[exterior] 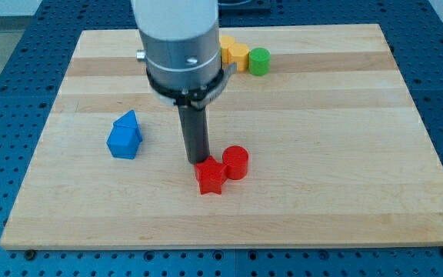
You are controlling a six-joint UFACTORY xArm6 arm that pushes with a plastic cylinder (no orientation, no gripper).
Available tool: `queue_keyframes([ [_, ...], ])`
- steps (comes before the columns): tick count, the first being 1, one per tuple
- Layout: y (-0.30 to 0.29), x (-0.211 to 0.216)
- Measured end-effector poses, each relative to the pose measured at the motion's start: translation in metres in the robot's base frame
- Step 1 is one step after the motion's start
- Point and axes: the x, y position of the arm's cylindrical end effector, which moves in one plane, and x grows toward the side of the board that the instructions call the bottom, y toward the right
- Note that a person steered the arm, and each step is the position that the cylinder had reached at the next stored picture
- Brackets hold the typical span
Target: Push the green star slightly towards the center of the board
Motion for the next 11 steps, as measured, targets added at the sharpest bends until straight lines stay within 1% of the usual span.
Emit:
queue_keyframes([
  [1,0.002,-0.075],
  [2,0.005,-0.113],
  [3,0.003,-0.114],
  [4,-0.031,-0.148],
  [5,-0.049,-0.182],
  [6,-0.056,-0.265],
  [7,-0.056,-0.297],
  [8,-0.034,-0.296],
  [9,-0.033,-0.296],
  [10,-0.027,-0.285],
  [11,-0.004,-0.25],
])
